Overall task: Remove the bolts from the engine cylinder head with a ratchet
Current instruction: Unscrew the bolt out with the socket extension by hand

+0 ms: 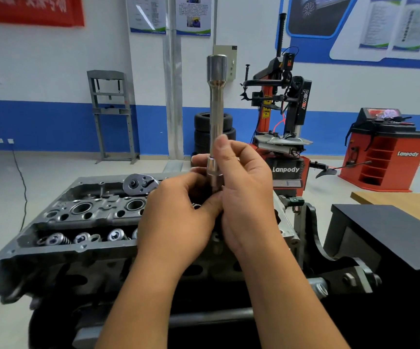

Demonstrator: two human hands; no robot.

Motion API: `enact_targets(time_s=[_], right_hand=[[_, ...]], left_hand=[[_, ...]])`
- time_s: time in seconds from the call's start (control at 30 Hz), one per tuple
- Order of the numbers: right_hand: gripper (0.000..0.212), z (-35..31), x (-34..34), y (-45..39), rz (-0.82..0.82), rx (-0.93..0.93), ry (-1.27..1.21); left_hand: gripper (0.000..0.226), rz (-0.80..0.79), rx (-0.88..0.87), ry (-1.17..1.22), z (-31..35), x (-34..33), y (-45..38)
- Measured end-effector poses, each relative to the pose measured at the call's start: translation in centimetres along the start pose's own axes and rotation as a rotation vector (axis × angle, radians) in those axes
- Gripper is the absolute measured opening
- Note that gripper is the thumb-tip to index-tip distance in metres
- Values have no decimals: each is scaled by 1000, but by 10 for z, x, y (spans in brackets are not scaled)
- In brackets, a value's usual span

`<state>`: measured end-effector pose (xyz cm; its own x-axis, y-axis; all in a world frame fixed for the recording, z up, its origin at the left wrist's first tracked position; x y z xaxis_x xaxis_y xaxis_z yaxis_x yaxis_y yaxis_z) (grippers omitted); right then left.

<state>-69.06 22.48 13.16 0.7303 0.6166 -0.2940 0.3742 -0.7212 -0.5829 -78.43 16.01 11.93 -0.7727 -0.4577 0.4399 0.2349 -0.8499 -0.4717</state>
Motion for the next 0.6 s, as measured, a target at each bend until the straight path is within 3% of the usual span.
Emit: enact_targets(time_s=[0.13,0.23,0.37,0.5,0.6], right_hand=[[20,-4,0,3,3,50,61],[15,-4,0,3,14,56,60],[30,1,-4,0,-15,-13,71],[20,-3,-4,1,-22,28,67],[21,-4,-4,1,-18,58,94]], left_hand=[[42,-38,-4,-45,3,-2,2],[28,-112,-21,12,4,-5,1],[23,-25,2,-11,2,-1,1],[31,33,18,-40,1,2,3],[36,-34,8,-59,2,-2,1]])
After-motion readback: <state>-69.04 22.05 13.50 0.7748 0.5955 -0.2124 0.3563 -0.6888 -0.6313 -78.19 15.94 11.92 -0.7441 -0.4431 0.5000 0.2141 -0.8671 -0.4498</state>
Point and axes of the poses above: each hand's wrist, its own y-axis away from the middle knuckle, its own x-axis out of the back of the hand, z = x × y, the point moved 7 cm from there along -y, towards the middle knuckle, and after that the axes turned 12 degrees about -z, right-handed, at the moved point
